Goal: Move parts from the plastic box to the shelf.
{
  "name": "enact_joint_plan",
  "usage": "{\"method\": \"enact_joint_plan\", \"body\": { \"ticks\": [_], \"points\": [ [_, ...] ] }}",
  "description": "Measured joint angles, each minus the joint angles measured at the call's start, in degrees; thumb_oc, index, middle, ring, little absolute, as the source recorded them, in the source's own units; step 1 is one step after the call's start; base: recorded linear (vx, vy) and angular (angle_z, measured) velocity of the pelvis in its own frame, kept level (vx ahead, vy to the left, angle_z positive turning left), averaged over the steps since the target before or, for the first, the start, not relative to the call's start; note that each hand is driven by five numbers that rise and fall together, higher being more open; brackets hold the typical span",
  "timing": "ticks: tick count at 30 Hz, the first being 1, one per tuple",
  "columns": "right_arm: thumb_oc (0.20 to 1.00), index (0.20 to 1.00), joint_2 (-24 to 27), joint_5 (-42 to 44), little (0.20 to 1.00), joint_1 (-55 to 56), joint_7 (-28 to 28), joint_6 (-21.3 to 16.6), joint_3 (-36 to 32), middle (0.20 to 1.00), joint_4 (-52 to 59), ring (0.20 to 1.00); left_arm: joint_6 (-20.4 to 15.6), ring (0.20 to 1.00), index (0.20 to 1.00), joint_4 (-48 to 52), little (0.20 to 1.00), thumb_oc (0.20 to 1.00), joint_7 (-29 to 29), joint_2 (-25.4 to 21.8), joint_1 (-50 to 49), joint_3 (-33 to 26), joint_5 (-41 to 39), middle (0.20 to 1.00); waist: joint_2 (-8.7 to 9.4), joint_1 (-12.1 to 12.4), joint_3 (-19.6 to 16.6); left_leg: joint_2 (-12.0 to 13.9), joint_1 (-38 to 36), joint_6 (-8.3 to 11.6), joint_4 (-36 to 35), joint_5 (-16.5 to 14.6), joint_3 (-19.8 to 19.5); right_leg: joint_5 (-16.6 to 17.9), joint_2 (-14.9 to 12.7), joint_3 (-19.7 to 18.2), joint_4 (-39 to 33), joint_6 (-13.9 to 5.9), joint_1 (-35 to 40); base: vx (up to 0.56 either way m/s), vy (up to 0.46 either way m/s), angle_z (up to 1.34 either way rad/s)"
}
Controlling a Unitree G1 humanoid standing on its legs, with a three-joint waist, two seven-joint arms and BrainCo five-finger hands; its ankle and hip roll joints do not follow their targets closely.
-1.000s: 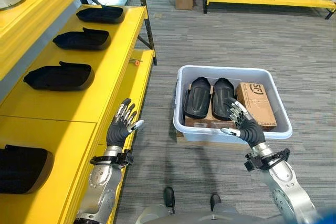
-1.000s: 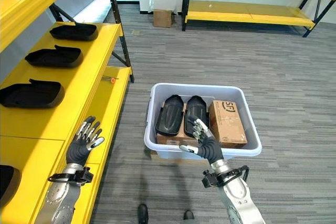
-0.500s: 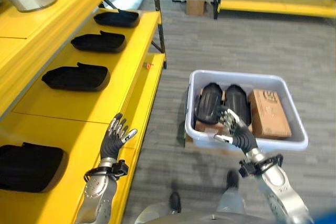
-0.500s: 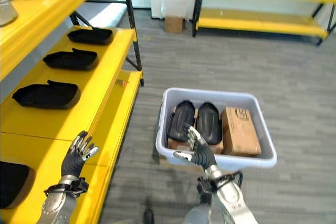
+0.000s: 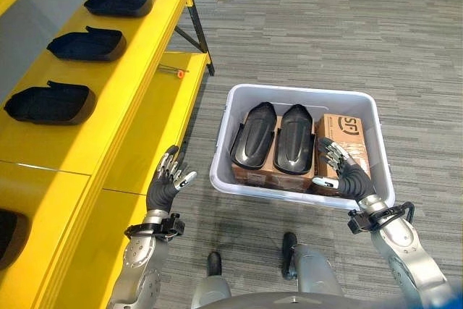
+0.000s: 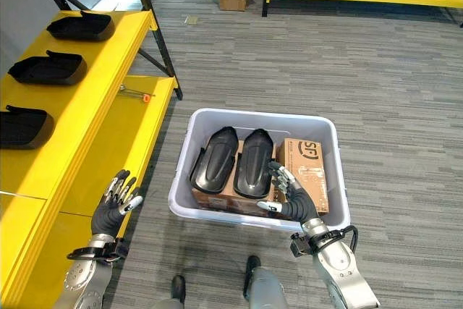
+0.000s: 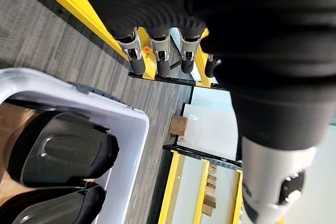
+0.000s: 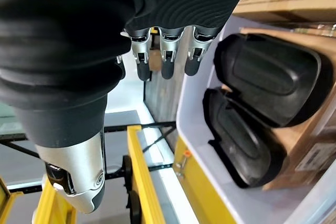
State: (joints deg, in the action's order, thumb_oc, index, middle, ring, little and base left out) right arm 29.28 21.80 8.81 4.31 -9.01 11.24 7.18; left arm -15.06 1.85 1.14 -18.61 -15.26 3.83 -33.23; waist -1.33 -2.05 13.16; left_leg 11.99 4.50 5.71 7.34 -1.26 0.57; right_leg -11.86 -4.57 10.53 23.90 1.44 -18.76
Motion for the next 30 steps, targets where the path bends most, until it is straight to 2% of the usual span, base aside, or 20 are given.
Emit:
{"method": "enact_joint_plan", "body": {
  "ticks": [1, 3, 4, 6, 7, 8, 9, 11, 13, 15, 17, 18, 19, 21, 24, 25, 26, 27, 28, 30],
  "points": [
    [1.0, 1.0, 0.11, 0.01, 1.0, -0.16, -0.04, -0.22, 0.07, 1.0, -0.02, 1.0, 0.0, 1.0, 1.0, 0.04, 1.0, 1.0, -0.05, -0.17, 0.41, -0.35, -0.03, 1.0, 0.43, 0.48, 0.77, -0.07, 3.98, 0.91, 7.55, 1.0, -2.96, 0.26, 1.32, -0.22, -1.44, 1.16, 1.09, -0.04, -0.185, -0.12],
    [1.0, 1.0, 0.88, -0.01, 1.0, -0.76, -0.08, -0.31, 0.87, 1.0, 0.5, 1.0, -0.06, 1.0, 1.0, 0.87, 1.0, 1.0, -0.1, -0.34, 2.61, 0.03, -1.21, 1.0, 2.96, 3.21, 3.2, -2.09, 13.81, 0.14, 23.79, 5.53, -10.3, 2.89, 2.31, -0.52, -5.68, 4.19, 3.3, 0.09, -0.007, -0.16],
    [1.0, 1.0, 0.14, 0.0, 1.0, -0.89, -0.33, -0.42, 0.72, 1.0, 0.56, 1.0, 0.08, 1.0, 1.0, 0.64, 1.0, 1.0, -0.38, -0.4, 3.11, 0.74, -1.43, 1.0, 3.08, 2.53, 3.81, -0.43, 14.89, 0.48, 19.84, 4.57, -8.32, 3.4, 2.75, 0.11, -7.39, 2.82, 4.74, 0.14, 0.138, 0.28],
    [1.0, 1.0, -0.56, 0.04, 1.0, -2.19, -0.99, -0.77, 0.87, 1.0, 0.58, 1.0, 0.24, 1.0, 1.0, 0.65, 1.0, 1.0, -0.89, -0.4, 3.19, 1.24, -2.03, 1.0, 3.07, 1.6, 4.23, 2.83, 11.79, 0.89, -2.32, 4.87, -3.63, 4.56, 4.17, 2.0, -10.27, 3.8, 6.52, 0.09, 0.179, 0.24],
    [1.0, 1.0, -1.01, 0.04, 1.0, -2.94, -1.38, -1.34, 0.6, 1.0, 0.47, 1.0, 0.28, 1.0, 1.0, 0.23, 1.0, 1.0, -0.88, -0.61, 4.07, 1.34, -2.07, 1.0, 2.57, 1.58, 4.96, 4.06, 11.28, 1.42, -7.91, 5.48, -2.69, 4.66, 5.1, 1.51, -10.42, 3.78, 7.38, 0.12, 0.228, -0.23],
    [1.0, 1.0, -1.19, 0.04, 1.0, -3.43, -1.84, -1.6, 0.51, 1.0, 0.48, 1.0, 0.34, 1.0, 1.0, 0.04, 1.0, 1.0, -0.83, -0.72, 4.6, 1.29, -2.08, 1.0, 2.36, 1.54, 5.07, 4.32, 10.9, 1.53, -10.76, 5.58, -1.89, 4.66, 5.67, 1.19, -10.61, 3.76, 7.61, 0.17, 0.435, -0.84],
    [1.0, 1.0, -2.61, 0.14, 1.0, -3.57, -2.24, -1.75, 0.76, 1.0, 0.41, 1.0, 0.33, 1.0, 1.0, -0.01, 1.0, 1.0, -0.73, -0.84, 4.6, 0.98, -2.22, 1.0, 2.18, 1.72, 5.32, 3.81, 8.0, 1.68, -10.88, 5.66, -2.17, 5.03, 7.4, -2.03, -10.94, 3.7, 8.8, 0.12, 0.361, -0.99],
    [1.0, 1.0, -3.98, -0.08, 1.0, -1.53, -2.28, -1.98, -0.52, 1.0, 0.97, 1.0, 0.35, 1.0, 1.0, -0.34, 1.0, 1.0, -0.9, -0.59, 4.59, 1.02, -2.17, 1.0, 1.12, 0.73, 5.67, 2.62, 4.83, 1.56, -8.32, 5.54, -1.04, 5.08, 8.24, -3.89, -11.05, 3.61, 10.58, 0.1, 0.283, -0.85],
    [1.0, 1.0, -3.16, -0.06, 1.0, 1.08, -2.28, -2.0, -1.86, 1.0, 1.3, 1.0, 0.12, 1.0, 1.0, -0.32, 1.0, 1.0, -1.18, -0.67, 5.66, 1.06, -2.16, 1.0, -0.08, -2.45, 5.27, 2.45, 4.25, 1.62, -6.26, 5.6, 0.71, 5.13, 8.1, -4.09, -12.52, 3.51, 11.22, 0.09, 0.26, -0.26],
    [1.0, 1.0, -3.15, -0.14, 1.0, 2.08, -2.22, -1.97, -1.98, 1.0, 1.43, 1.0, 0.14, 1.0, 1.0, -0.48, 1.0, 1.0, -1.27, -0.72, 6.35, 1.07, -2.08, 1.0, -0.1, -3.17, 5.26, 2.22, 1.94, 1.38, -8.79, 5.77, 3.24, 6.02, 6.54, -6.18, -13.4, 2.1, 11.2, 0.07, 0.243, -0.36],
    [1.0, 1.0, -3.09, -0.13, 1.0, 2.06, -2.18, -1.96, -1.49, 1.0, 1.52, 1.0, 0.13, 1.0, 1.0, -0.5, 1.0, 1.0, -1.24, -0.66, 6.84, 1.26, -2.02, 1.0, -0.8, -3.25, 4.96, 1.98, -0.35, 0.46, -8.68, 6.43, 7.49, 5.99, 4.07, -8.06, -13.27, -0.82, 10.89, 0.04, 0.127, -0.37],
    [1.0, 1.0, -2.27, -0.13, 1.0, 2.35, -2.09, -1.95, -1.49, 1.0, 2.01, 1.0, 0.12, 1.0, 1.0, -0.46, 1.0, 1.0, -1.21, -0.34, 7.0, 1.27, -1.96, 1.0, -1.96, -3.36, 4.28, 1.64, -0.48, 1.6, -8.39, 5.17, 8.15, 5.08, 2.85, -8.3, -11.66, -2.59, 9.49, 0.05, 0.08, -0.17],
    [1.0, 1.0, -2.33, -0.11, 1.0, 2.35, -2.06, -1.89, -1.42, 1.0, 2.04, 1.0, 0.1, 1.0, 1.0, -0.44, 1.0, 1.0, -1.1, -0.55, 7.6, 1.13, -1.95, 1.0, -1.14, -3.21, 4.46, -0.31, -0.16, 1.48, -8.31, 4.69, 8.31, 4.63, 0.74, -8.61, -10.63, -3.91, 8.78, 0.04, 0.064, 0.04],
    [1.0, 1.0, -2.25, -0.13, 1.0, 3.63, -1.04, -1.73, -1.03, 1.0, 2.23, 1.0, 0.07, 1.0, 1.0, -0.34, 1.0, 1.0, -0.78, -1.13, 7.43, 0.6, -1.97, 1.0, 0.99, -1.82, 3.9, -4.48, 0.52, -0.77, -8.06, 4.03, 8.93, 5.13, -4.45, -8.14, -11.27, -6.18, 8.43, 0.04, 0.041, 0.11],
    [1.0, 1.0, -2.32, -0.14, 1.0, 3.83, -0.44, -1.72, -0.73, 1.0, 2.59, 1.0, 0.02, 1.0, 1.0, -0.35, 1.0, 1.0, -0.7, -3.7, 6.31, 0.06, -1.99, 1.0, 2.85, -0.12, 3.48, -6.61, 0.51, -2.07, -7.18, 3.19, 9.01, 7.99, -10.48, -8.1, -16.6, -8.73, 11.07, 0.02, 0.016, 0.08],
    [1.0, 1.0, -2.37, -0.13, 1.0, 3.74, -0.44, -1.72, -0.61, 1.0, 2.63, 1.0, 0.0, 1.0, 1.0, -0.29, 1.0, 1.0, -0.68, -4.89, 5.81, 0.08, -1.98, 1.0, 3.7, 0.03, 3.2, -6.79, 0.52, -2.06, -7.16, 3.2, 8.81, 9.82, -11.84, -8.09, -18.92, -10.43, 12.18, 0.01, 0.007, 0.11],
    [1.0, 1.0, -2.53, -0.13, 1.0, 3.46, -0.44, -1.72, -0.49, 1.0, 2.65, 1.0, 0.0, 1.0, 1.0, -0.17, 1.0, 1.0, -0.65, -5.99, 5.56, 0.04, -1.97, 1.0, 4.83, 0.04, 3.16, -6.96, 0.52, -1.87, -7.14, 3.27, 8.55, 11.9, -12.81, -8.16, -20.25, -11.01, 13.25, 0.0, 0.003, 0.11],
    [1.0, 1.0, -2.68, -0.13, 1.0, 2.9, -0.51, -1.71, -0.49, 1.0, 2.64, 1.0, -0.01, 1.0, 1.0, -0.03, 1.0, 1.0, -0.53, -6.54, 5.63, -0.13, -1.97, 1.0, 5.58, 0.06, 3.17, -6.89, 0.66, -1.54, -7.14, 3.41, 8.38, 11.39, -12.83, -8.14, -21.06, -12.49, 13.54, 0.0, 0.004, -0.07],
    [1.0, 1.0, -2.94, -0.12, 1.0, 0.93, -0.82, -1.71, -0.74, 1.0, 2.51, 1.0, -0.06, 1.0, 1.0, 0.28, 1.0, 1.0, -0.44, -5.86, 5.45, 0.49, -1.86, 1.0, 4.77, -0.15, 3.55, -4.4, 1.55, -0.4, -7.16, 4.03, 8.37, 11.93, -10.46, -8.08, -22.65, -12.58, 13.53, 0.0, 0.008, -0.2],
    [1.0, 1.0, -2.67, -0.16, 1.0, -0.38, -1.32, -1.7, -0.84, 1.0, 2.49, 1.0, -0.03, 1.0, 1.0, 0.41, 1.0, 1.0, -0.42, -4.42, 5.75, 1.39, -1.46, 1.0, 3.76, -0.65, 3.8, -2.9, 1.69, 0.07, -7.2, 4.32, 8.37, 12.65, -8.59, -8.13, -23.53, -11.75, 13.49, 0.0, 0.007, -0.23]
  ]
}}
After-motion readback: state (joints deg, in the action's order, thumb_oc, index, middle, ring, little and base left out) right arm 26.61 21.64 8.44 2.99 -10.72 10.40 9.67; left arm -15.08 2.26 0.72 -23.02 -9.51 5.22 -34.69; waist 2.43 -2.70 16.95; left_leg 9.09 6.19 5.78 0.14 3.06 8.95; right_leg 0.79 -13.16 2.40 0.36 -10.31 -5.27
